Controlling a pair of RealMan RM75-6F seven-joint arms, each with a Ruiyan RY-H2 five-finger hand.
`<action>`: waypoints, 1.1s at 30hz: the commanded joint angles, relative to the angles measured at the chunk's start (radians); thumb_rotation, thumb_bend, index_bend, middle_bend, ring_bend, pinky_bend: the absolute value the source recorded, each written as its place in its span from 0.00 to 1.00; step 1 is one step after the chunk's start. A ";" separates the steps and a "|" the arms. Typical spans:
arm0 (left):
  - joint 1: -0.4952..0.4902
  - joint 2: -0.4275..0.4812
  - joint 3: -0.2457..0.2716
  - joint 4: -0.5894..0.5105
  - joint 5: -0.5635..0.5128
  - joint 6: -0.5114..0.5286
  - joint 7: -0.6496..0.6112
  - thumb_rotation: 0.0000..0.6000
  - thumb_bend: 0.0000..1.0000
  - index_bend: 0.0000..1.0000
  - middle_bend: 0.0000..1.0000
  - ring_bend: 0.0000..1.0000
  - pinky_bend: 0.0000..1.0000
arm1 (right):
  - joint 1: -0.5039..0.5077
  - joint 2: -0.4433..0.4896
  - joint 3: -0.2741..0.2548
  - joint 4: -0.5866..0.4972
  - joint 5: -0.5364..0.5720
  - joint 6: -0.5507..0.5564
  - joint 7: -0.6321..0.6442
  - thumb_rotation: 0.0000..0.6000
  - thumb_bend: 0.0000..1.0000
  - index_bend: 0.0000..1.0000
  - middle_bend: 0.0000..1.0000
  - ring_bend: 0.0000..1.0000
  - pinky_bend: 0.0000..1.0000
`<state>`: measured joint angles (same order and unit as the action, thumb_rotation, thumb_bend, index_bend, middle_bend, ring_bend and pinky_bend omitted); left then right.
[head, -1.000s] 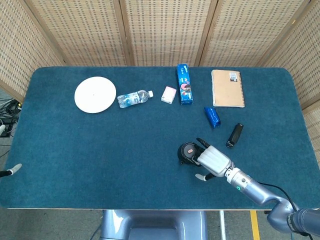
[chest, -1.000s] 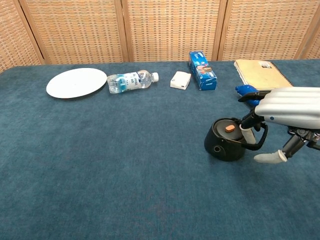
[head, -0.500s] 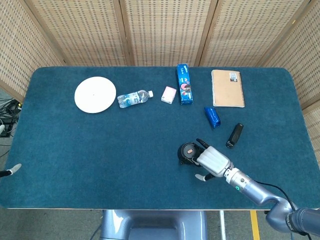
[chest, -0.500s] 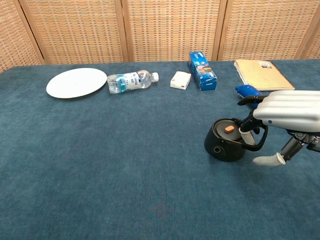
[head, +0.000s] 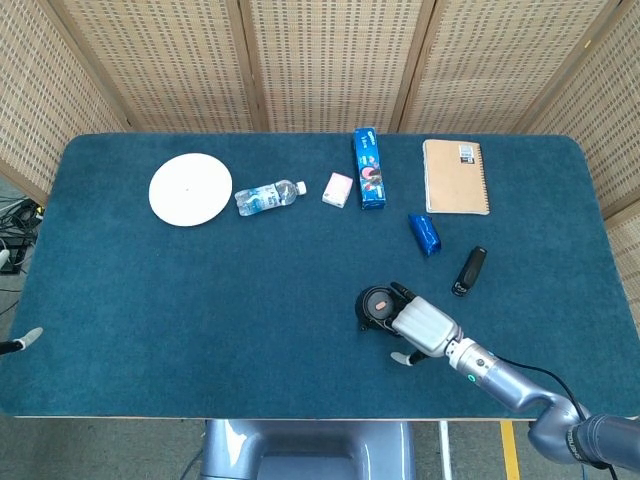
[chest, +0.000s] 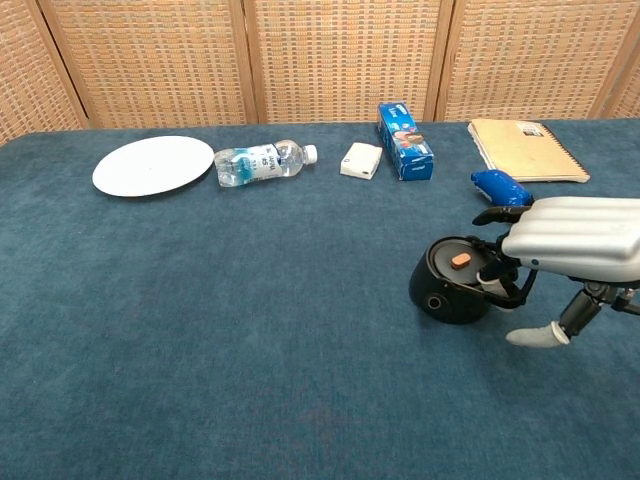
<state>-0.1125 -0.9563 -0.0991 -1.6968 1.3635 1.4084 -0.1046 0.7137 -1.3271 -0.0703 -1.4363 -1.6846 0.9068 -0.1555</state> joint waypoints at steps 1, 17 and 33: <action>0.000 0.000 0.000 0.000 0.000 0.000 -0.001 1.00 0.00 0.00 0.00 0.00 0.00 | 0.003 -0.007 0.000 0.009 0.004 -0.007 -0.003 0.83 0.52 0.53 0.53 0.44 0.00; 0.002 0.002 0.000 0.004 0.001 0.002 -0.011 1.00 0.00 0.00 0.00 0.00 0.00 | 0.011 -0.050 0.001 0.049 0.004 -0.014 -0.023 0.83 0.49 0.82 0.77 0.53 0.00; 0.001 0.004 -0.002 0.006 -0.001 -0.002 -0.020 1.00 0.00 0.00 0.00 0.00 0.00 | 0.035 -0.068 0.021 0.059 -0.020 0.024 -0.002 0.82 0.18 1.00 0.98 0.86 0.01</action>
<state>-0.1118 -0.9521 -0.1010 -1.6910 1.3626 1.4061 -0.1242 0.7466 -1.3961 -0.0502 -1.3748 -1.7058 0.9321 -0.1608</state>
